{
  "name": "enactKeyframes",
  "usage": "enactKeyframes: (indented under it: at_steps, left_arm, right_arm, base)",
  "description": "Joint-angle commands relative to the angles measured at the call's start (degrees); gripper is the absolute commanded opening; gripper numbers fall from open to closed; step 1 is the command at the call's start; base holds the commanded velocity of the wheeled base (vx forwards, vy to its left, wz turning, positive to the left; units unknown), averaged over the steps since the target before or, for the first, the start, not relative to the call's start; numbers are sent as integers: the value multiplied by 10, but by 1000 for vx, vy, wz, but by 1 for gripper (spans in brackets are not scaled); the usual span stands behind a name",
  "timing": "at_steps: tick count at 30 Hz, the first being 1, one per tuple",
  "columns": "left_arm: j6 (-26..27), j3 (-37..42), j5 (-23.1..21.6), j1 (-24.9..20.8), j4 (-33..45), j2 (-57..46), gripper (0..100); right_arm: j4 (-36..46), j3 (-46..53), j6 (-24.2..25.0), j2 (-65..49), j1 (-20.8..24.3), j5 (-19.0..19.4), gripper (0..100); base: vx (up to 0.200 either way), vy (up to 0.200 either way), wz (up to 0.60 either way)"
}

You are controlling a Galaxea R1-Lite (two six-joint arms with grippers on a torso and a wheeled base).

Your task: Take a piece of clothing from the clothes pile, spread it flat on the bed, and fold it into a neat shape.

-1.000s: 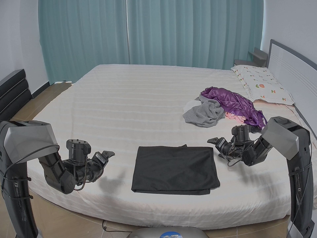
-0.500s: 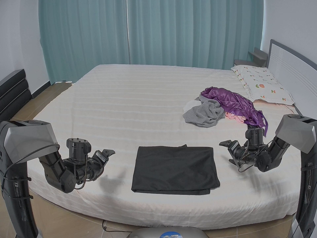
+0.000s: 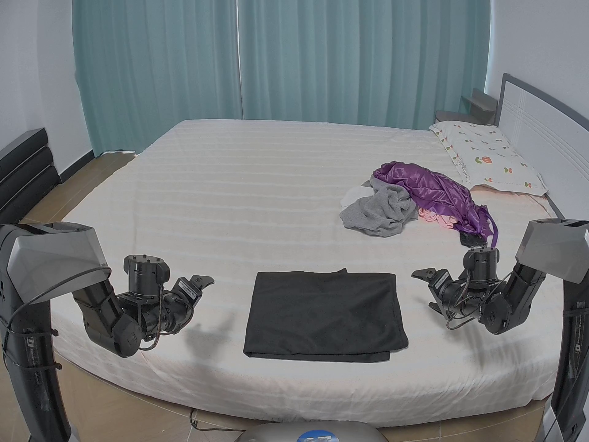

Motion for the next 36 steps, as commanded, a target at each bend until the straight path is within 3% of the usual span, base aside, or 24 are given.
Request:
enactKeyframes:
  at_steps: [1, 10, 14, 17, 26, 36]
  left_arm:
    - [0, 0, 0, -2, 0, 1, 100]
    - [3, 2, 0, -21, 1, 2, 100]
    - [62, -12, 0, -28, 0, 24, 100]
    - [127, -49, 6, -28, 1, 58, 100]
    - [176, -246, 66, -31, 76, 160, 100]
    - [177, -374, 79, -28, 169, 204, 100]
  right_arm:
    - [0, 0, 0, 1, 0, 1, 100]
    - [-2, 4, 0, 4, 4, -1, 100]
    - [-2, 5, -1, 5, 5, -2, 100]
    - [-2, 5, -2, 6, 6, -3, 100]
    - [-12, 8, -6, 11, 11, -12, 100]
    - [-27, 8, -8, 22, 22, -27, 100]
  base:
    - [0, -200, 0]
    - [0, -156, 0]
    - [0, 0, 0]
    - [0, 0, 0]
    - [0, 0, 0]
    - [0, 0, 0]
